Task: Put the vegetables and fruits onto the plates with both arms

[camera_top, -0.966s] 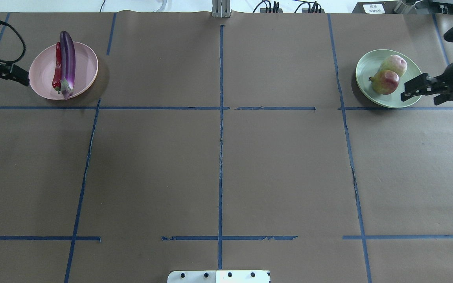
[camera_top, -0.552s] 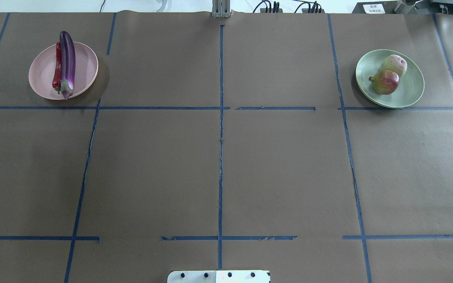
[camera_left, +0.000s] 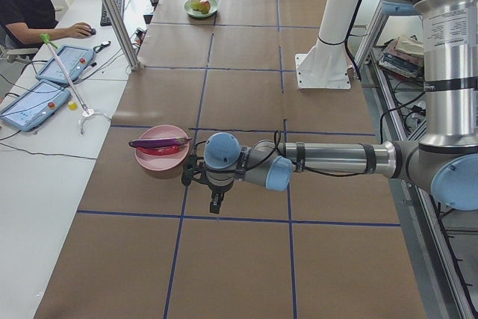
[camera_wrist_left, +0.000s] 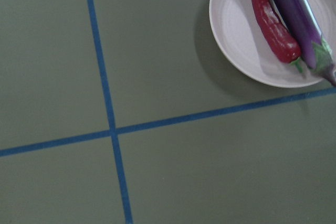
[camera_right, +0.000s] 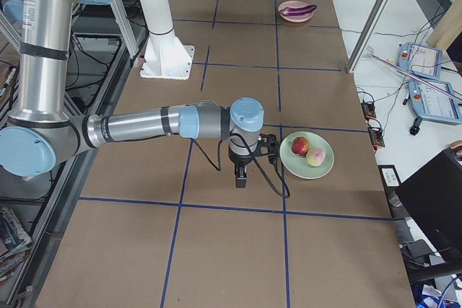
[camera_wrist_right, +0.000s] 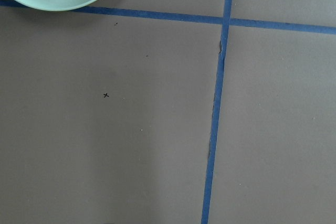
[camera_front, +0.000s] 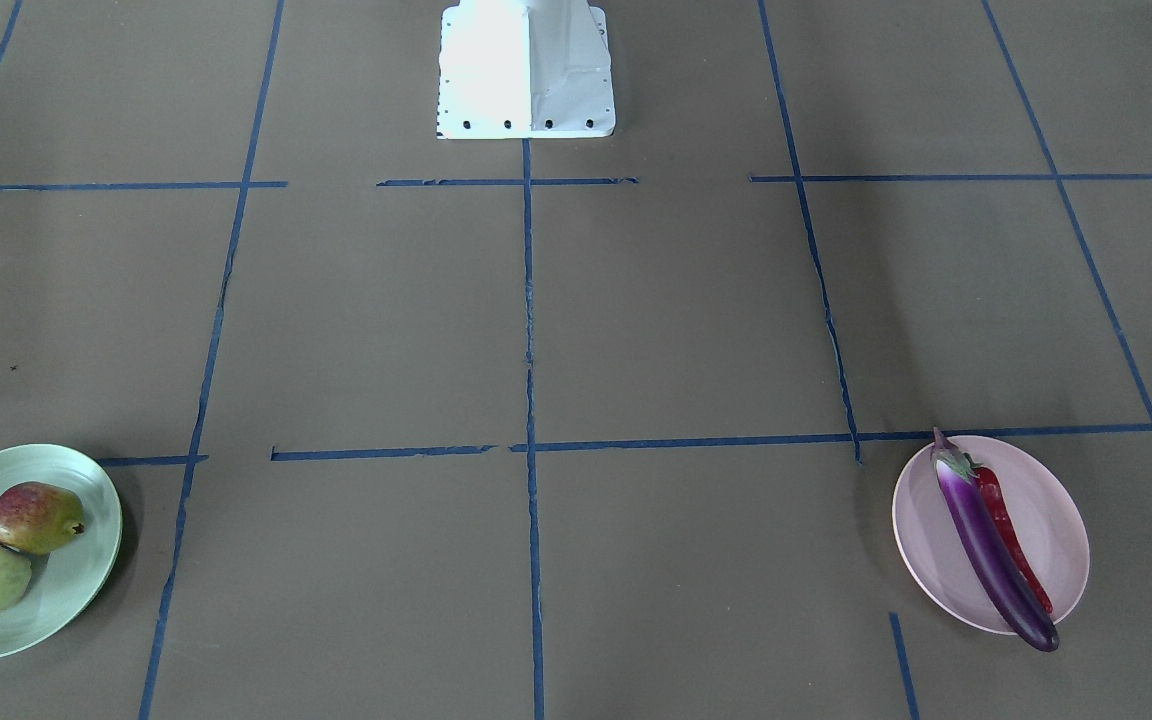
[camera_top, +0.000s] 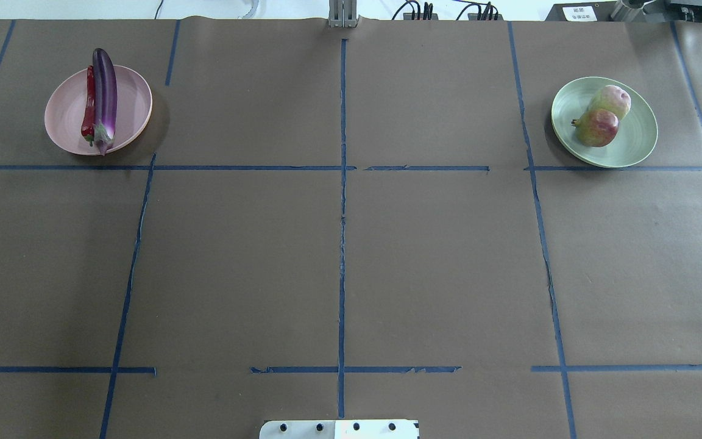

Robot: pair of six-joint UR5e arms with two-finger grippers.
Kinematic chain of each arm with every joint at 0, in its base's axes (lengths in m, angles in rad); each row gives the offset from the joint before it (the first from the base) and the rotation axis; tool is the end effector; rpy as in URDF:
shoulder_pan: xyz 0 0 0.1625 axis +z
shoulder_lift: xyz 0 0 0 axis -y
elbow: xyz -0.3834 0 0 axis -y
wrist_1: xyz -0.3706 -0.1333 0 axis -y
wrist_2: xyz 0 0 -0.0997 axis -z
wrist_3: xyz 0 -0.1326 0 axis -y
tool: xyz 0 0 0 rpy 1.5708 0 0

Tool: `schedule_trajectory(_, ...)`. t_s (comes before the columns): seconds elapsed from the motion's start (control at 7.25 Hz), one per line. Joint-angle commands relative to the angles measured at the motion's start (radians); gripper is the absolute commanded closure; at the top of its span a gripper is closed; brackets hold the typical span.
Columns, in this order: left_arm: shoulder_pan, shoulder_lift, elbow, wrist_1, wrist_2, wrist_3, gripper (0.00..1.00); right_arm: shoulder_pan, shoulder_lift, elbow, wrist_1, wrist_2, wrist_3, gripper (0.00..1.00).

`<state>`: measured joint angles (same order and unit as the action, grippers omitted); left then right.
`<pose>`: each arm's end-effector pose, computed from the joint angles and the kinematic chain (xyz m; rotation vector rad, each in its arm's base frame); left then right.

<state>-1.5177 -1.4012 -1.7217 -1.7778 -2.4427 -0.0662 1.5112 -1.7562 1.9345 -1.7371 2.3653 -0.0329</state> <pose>-0.0095 -0.4208 0.6125 0.1241 0.8781 0.0699 0.0151 -0.3965 0.5653 0.0008 -0.7949 -0.0923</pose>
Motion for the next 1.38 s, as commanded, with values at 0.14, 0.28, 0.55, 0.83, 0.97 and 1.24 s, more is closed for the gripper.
schedule_trajectory(0.14,-0.015,0.092,-0.056,0.123,0.054,0.063,0.00,0.015,-0.100,0.099,0.002,0.025,-0.019,0.00)
schedule_trajectory(0.28,-0.012,0.088,-0.059,0.121,0.051,0.060,0.00,0.015,-0.107,0.110,0.001,0.011,-0.018,0.00)
schedule_trajectory(0.55,-0.012,0.088,-0.062,0.126,-0.024,-0.004,0.00,0.012,-0.101,0.083,-0.007,0.005,-0.008,0.00)
schedule_trajectory(0.83,-0.010,0.088,-0.072,0.127,-0.022,-0.007,0.00,0.012,-0.101,0.037,-0.006,0.005,-0.018,0.00)
schedule_trajectory(0.97,-0.010,0.094,-0.069,0.124,-0.022,-0.001,0.00,0.009,-0.098,0.034,-0.004,0.006,-0.019,0.00)
schedule_trajectory(1.24,-0.012,0.097,-0.076,0.127,-0.025,0.000,0.00,0.009,-0.107,0.024,-0.004,0.006,-0.019,0.00)
